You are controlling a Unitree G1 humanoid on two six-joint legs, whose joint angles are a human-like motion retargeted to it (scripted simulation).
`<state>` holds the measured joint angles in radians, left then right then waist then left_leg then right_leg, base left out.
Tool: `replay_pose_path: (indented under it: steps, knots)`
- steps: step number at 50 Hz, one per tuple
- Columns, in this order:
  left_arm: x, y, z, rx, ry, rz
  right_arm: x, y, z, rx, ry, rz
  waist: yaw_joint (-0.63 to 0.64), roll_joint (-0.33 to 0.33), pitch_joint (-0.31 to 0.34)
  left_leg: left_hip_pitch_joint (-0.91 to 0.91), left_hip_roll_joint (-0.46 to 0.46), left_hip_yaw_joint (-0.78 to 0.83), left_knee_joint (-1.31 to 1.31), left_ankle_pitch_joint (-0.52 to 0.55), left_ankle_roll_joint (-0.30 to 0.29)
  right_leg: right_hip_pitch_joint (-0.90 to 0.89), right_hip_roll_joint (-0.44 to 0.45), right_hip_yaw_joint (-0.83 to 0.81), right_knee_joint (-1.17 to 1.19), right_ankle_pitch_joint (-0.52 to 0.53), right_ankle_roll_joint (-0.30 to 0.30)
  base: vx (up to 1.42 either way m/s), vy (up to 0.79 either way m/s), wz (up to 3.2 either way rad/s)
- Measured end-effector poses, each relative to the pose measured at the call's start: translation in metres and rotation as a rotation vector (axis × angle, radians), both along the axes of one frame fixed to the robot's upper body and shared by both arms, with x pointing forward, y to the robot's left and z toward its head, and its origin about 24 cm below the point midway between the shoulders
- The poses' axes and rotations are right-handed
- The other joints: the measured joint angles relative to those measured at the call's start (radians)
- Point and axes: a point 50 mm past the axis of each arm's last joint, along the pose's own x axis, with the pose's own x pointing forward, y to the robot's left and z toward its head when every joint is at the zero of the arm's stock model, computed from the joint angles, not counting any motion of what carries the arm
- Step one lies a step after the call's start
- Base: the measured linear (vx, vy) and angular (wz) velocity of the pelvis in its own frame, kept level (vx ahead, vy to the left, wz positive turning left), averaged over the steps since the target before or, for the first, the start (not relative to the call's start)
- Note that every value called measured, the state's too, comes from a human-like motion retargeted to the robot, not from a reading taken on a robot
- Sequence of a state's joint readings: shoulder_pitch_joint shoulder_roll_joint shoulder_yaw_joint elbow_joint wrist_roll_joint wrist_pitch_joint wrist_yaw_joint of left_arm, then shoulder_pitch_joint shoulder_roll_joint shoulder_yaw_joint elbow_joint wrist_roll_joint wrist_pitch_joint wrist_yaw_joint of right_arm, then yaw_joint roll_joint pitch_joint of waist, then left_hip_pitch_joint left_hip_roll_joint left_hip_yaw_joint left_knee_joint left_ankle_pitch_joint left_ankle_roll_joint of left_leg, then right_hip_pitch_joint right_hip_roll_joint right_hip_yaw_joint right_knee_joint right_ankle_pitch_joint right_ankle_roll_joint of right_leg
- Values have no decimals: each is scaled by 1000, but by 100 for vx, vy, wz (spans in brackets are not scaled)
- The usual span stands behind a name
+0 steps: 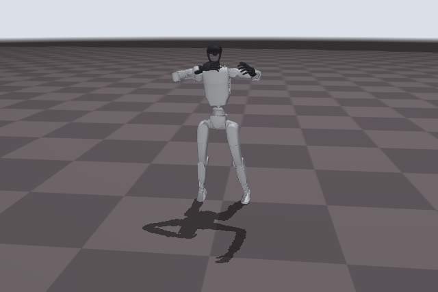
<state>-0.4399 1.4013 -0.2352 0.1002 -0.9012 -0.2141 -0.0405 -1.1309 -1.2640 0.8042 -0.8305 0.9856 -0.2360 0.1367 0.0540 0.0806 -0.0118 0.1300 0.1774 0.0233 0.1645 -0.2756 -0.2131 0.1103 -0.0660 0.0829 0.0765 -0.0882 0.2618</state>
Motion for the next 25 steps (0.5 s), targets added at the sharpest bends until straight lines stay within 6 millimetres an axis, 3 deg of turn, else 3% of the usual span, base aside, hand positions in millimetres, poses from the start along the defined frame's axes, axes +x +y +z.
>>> replay_pose_path:
  steps: [2, 5, 8, 10, 12, 15, 17, 18, 20, 22, 23, 25]
  knots:
    - [7, 46, -19, -186, 71, 211, -18, 8, -4, -9, 17, 118, -11, 10, 3, -3, -5, -4, -3, 7, 10, -1, -6, -4, -2, 1, 0, 0, 0, 0]
    - [5, 91, -48, -585, 109, 431, -9, 4, 0, 77, -11, 12, -23, 19, 9, -4, -16, -9, -12, 19, 24, -3, -17, -9, -2, 1, 0, 0, 0, 0]
    - [4, 93, -53, -784, 75, 405, 33, -21, 7, 187, -63, -321, -30, 27, 13, -2, -15, -9, -16, 22, 23, -2, -16, -11, -3, 3, 0, 0, 0, 0]
    - [6, 70, -46, -758, 70, 266, 66, -53, 9, 243, -81, -575, -30, 25, 17, 0, -11, -11, -20, 23, 17, -3, -12, -14, 1, 2, 0, 0, 0, 0]
    - [8, 29, -38, -672, 103, 64, 98, -94, 6, 304, -58, -845, -25, 20, 17, 2, -5, -10, -22, 22, 11, -3, -5, -14, 1, 4, 0, 0, 0, 0]
    - [-4, -52, -29, -550, 163, -305, 136, -166, -10, 449, 61, -1249, -12, 5, 16, 4, 3, -8, -29, 22, 2, -6, 3, -13, 2, 7, 0, 0, 0, 0]
    - [-26, -111, -25, -447, 208, -591, 149, -209, -26, 497, 171, -1453, -4, -5, 15, 3, 5, -7, -34, 22, 1, -9, 6, -12, 2, 9, 0, 0, 0, 0]
    - [-41, -137, -23, -435, 226, -726, 152, -223, -34, 655, 299, -1495, -3, -10, 15, 3, 6, -7, -36, 22, -2, -11, 8, -12, 2, 10, 0, 0, 0, 0]
    - [-77, -179, -23, -297, 270, -1056, 154, -222, -46, 580, 522, -1273, -2, -15, 10, -5, 9, -10, -31, 19, -3, -15, 12, -12, 3, 12, 0, 0, 0, 0]
    - [-104, -201, -20, -279, 260, -1229, 149, -217, -44, 661, 431, -1369, -4, -15, 9, -6, 13, -9, -30, 17, -9, -17, 15, -11, 2, 13, 0, 0, 0, 0]
    - [-114, -205, -19, -219, 229, -1293, 146, -201, -43, 528, 398, -1284, -6, -16, 7, -9, 14, -8, -26, 14, -10, -18, 17, -9, 1, 14, 0, 0, 0, 0]
    - [-115, -204, -13, -162, 119, -1272, 131, -162, -39, 461, 421, -1051, -8, -16, 3, -14, 16, -9, -18, 10, -13, -19, 19, -8, 1, 14, 0, 0, 0, 0]
